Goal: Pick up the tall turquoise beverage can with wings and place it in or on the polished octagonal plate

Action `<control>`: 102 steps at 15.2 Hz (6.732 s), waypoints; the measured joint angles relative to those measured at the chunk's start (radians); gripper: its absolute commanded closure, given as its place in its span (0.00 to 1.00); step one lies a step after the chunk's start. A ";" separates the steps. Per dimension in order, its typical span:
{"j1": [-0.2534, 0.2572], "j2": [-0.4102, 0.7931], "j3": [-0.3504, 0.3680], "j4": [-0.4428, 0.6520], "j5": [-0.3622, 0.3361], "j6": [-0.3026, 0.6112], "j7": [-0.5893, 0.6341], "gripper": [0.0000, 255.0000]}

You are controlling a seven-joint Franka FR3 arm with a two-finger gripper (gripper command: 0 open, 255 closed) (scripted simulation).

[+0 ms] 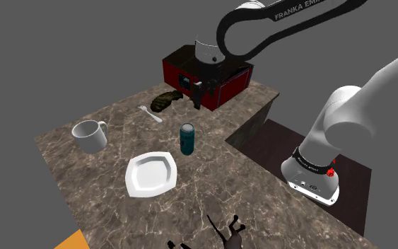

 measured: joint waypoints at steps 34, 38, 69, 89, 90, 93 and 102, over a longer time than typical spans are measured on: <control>0.020 0.360 0.114 0.043 -0.120 0.276 0.194 1.00; 0.020 0.323 0.113 0.058 -0.100 0.227 0.180 1.00; 0.174 0.598 0.228 0.637 -0.251 -0.114 0.507 1.00; 0.193 0.706 0.201 0.523 -0.323 0.094 0.554 1.00; 0.193 0.707 0.201 0.523 -0.323 0.095 0.554 1.00; 0.193 0.707 0.201 0.523 -0.323 0.095 0.554 1.00; 0.188 0.683 0.208 0.531 -0.309 0.067 0.546 0.00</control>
